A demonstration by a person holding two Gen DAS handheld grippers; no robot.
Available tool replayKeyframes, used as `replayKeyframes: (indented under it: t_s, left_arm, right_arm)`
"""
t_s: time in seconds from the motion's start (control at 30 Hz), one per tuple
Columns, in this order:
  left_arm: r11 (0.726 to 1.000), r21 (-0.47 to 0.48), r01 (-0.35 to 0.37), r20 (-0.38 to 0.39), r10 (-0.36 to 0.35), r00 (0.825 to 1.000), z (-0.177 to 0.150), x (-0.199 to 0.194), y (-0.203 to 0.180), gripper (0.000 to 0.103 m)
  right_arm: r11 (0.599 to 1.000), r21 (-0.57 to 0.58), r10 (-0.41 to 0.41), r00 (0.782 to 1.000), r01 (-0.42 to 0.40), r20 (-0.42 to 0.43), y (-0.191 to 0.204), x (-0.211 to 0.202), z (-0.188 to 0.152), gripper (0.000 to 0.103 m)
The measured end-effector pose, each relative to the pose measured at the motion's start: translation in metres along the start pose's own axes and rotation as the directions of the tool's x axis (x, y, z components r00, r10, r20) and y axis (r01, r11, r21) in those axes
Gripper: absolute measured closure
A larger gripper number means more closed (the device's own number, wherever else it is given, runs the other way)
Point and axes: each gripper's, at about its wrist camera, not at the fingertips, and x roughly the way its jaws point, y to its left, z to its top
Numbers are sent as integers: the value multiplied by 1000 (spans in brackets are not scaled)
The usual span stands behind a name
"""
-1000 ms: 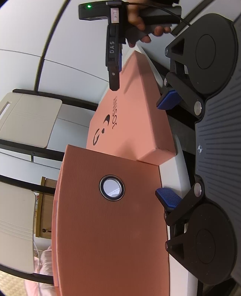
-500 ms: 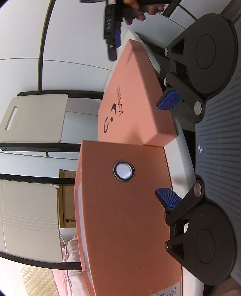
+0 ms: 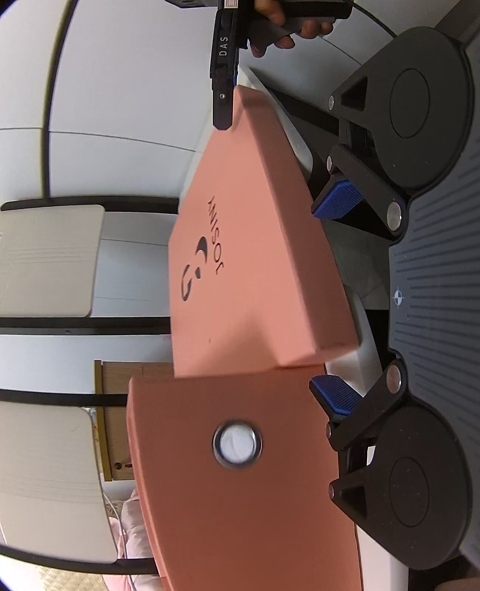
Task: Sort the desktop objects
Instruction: 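Move both tools toward the pink JOSINY lid lying beside the box, then close both tools on opposite edges of the pink lid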
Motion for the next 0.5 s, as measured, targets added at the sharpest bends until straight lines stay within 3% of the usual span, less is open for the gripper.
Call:
replayKeyframes:
  t_s: [0.23, 0.5]
  left_arm:
    - [1000, 1, -19, -25, 19, 1000, 1, 8, -9, 9]
    - [1000, 17, -13, -38, 13, 999, 0, -1, -13, 9]
  right_arm:
    - [995, 0, 104, 994, -104, -29, -1, 15, 0, 0]
    - [994, 18, 112, 993, -111, -28, 2, 9, -2, 0]
